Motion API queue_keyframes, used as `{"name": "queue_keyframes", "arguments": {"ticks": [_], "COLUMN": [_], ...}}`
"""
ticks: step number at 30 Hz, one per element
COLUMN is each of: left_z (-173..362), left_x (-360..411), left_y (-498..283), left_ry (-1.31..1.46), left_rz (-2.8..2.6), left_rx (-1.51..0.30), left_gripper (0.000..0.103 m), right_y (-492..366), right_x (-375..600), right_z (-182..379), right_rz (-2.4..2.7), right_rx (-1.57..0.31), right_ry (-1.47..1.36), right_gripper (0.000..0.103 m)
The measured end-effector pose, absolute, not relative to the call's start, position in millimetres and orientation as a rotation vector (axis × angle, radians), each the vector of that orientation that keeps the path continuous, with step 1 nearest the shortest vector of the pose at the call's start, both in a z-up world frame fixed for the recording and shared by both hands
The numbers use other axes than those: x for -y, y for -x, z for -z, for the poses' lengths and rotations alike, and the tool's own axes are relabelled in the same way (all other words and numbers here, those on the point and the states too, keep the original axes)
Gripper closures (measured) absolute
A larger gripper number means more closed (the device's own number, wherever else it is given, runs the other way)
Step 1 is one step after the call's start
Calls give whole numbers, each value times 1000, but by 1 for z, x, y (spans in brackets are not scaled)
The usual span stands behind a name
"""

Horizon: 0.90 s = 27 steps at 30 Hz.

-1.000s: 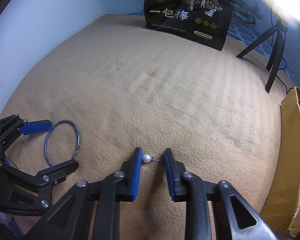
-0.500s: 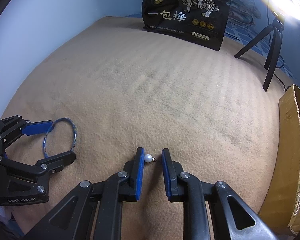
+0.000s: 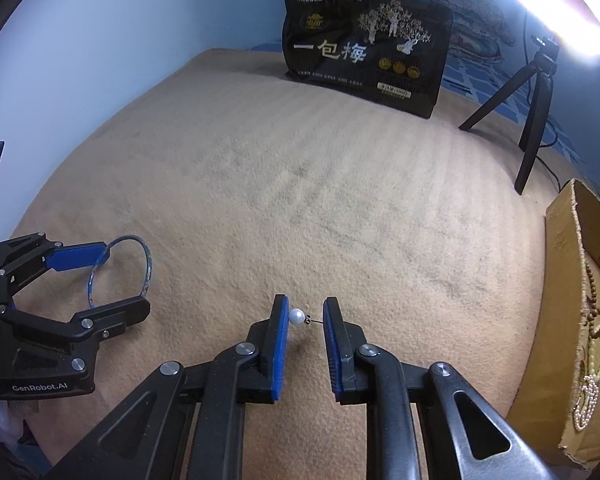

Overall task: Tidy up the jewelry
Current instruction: 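Carry the bangle in the left tool and the earring in the right tool over the box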

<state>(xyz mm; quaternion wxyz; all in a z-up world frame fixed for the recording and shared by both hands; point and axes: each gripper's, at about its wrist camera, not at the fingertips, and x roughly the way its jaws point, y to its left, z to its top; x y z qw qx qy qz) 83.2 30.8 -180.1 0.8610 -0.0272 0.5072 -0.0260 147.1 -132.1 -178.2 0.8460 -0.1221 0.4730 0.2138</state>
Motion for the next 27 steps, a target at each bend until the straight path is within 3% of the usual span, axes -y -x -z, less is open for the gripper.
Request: {"name": "queue_keyframes", "arguments": {"ticks": [27], "left_z": [103], "left_x": [36], "left_y": [-92], "left_ry": [44], "left_rz": [178], "left_rx": [-906], "left_gripper": [30], "right_y": [-121], "right_x": [207], "right_z": [91], "right_rz": [-355], "right_rx": [-837], "right_ry": [158], "right_gripper": [87]}}
